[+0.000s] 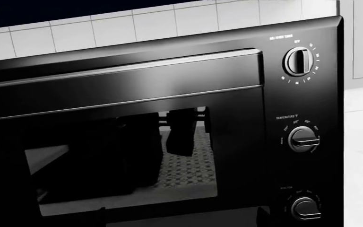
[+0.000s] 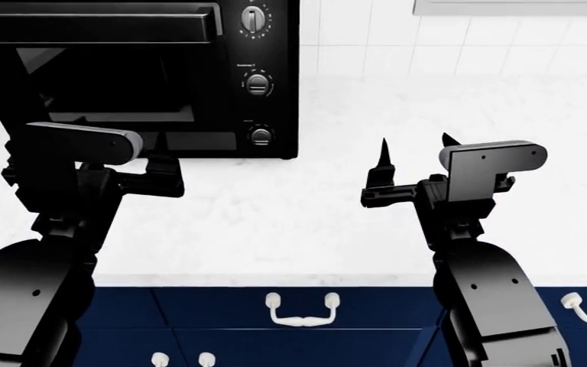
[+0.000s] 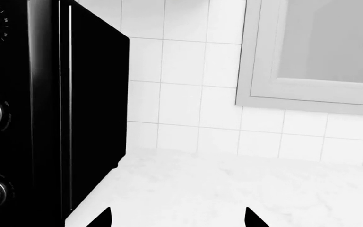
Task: Open the toaster oven door.
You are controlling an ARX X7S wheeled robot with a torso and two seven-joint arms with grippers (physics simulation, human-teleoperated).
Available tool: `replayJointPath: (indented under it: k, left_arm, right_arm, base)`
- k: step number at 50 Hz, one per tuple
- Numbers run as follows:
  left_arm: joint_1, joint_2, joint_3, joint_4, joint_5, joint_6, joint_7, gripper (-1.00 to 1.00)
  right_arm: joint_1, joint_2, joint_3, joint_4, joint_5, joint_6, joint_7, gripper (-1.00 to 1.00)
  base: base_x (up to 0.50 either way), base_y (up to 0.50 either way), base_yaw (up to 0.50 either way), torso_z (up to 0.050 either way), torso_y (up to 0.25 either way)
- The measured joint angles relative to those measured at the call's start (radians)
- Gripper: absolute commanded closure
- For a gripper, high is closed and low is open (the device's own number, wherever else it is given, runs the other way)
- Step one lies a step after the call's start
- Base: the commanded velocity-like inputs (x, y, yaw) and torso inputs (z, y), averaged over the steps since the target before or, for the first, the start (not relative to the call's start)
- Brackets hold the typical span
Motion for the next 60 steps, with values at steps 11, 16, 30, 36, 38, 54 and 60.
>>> replayJointPath:
  k: [11,16,30,36,38,54,60]
  left_arm:
    - [-0.046,-0.097,0.115,0.006,0.057,-0.003,0.037,-1.00]
    - [-0.138,-0.200,0.252,-0.011,0.132,-0.006,0.097,-1.00]
    - [-0.476,-0.443,0.693,-0.132,0.394,0.075,0.356,-1.00]
    - [-0.605,-0.494,0.836,-0.218,0.492,0.156,0.464,-1.00]
    - [-0.644,-0.503,0.876,-0.251,0.519,0.186,0.497,-1.00]
    - [-0.854,-0.476,1.061,-0.517,0.625,0.361,0.660,-1.00]
    - [-0.901,-0.439,1.094,-0.622,0.644,0.418,0.666,-1.00]
  right_arm:
    - [-0.010,0.004,0.005,-0.018,0.012,-0.001,0.006,-1.00]
    - [-0.015,0.005,0.004,-0.022,0.017,-0.004,0.008,-1.00]
    - [-0.023,0.003,-0.001,-0.019,0.030,-0.017,0.010,-1.00]
    - [-0.027,0.004,0.000,-0.017,0.036,-0.022,0.010,-1.00]
    - [-0.029,0.004,0.001,-0.015,0.039,-0.025,0.011,-1.00]
    - [-0.038,0.007,0.004,-0.013,0.056,-0.034,0.015,-1.00]
    - [-0.041,0.010,0.004,-0.016,0.059,-0.035,0.018,-1.00]
  base:
    - [0.00,0.00,0.00,0.000,0.000]
    - [0.00,0.00,0.00,0.000,0.000]
    - [0.00,0.00,0.00,0.000,0.000]
    - [0.00,0.00,0.00,0.000,0.000]
    - [0.00,0.00,0.00,0.000,0.000]
    - [0.00,0.00,0.00,0.000,0.000]
    - [0.00,0.00,0.00,0.000,0.000]
